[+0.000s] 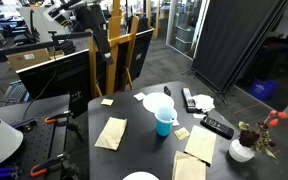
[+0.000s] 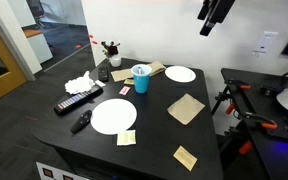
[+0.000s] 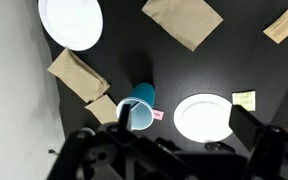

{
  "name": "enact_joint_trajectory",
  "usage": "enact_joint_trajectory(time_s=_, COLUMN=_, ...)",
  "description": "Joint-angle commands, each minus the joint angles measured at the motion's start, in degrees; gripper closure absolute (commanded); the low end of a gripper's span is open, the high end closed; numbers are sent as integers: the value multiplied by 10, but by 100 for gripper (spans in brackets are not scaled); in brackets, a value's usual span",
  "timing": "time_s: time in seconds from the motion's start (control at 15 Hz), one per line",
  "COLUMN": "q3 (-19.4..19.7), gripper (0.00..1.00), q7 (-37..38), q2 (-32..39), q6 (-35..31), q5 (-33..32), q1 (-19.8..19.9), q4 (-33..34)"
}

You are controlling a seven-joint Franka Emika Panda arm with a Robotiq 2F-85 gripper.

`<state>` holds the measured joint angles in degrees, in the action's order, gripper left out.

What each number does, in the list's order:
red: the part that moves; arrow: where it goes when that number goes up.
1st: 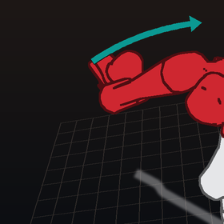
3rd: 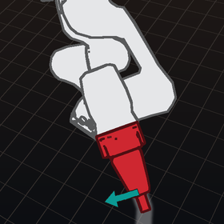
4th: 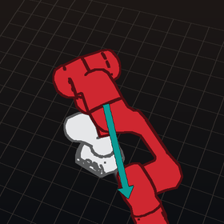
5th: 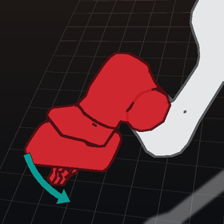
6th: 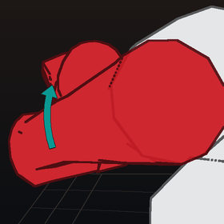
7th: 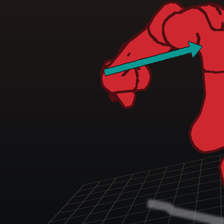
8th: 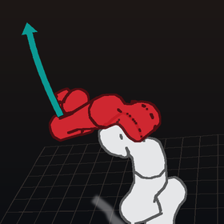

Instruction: Remove the marker from the cup and put it on the table

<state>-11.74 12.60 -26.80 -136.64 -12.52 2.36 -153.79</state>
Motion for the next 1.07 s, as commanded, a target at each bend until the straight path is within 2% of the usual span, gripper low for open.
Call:
enact_joint_trajectory(time_s=0.0, q3=8, gripper=0, q7=4, q2=1, q6=2, q5=-5, q1=-8, q4=1)
enact_joint_trajectory(time_s=0.67, q3=7, gripper=0, q7=8, q2=2, q6=-2, q5=-7, q1=-7, q4=1)
enact_joint_trajectory(time_s=0.93, q3=4, gripper=0, q7=53, q2=16, q6=-39, q5=2, q1=1, q4=1)
enact_joint_trajectory(time_s=1.0, q3=-2, gripper=0, q7=83, q2=22, q6=-53, q5=-3, q1=10, q4=1)
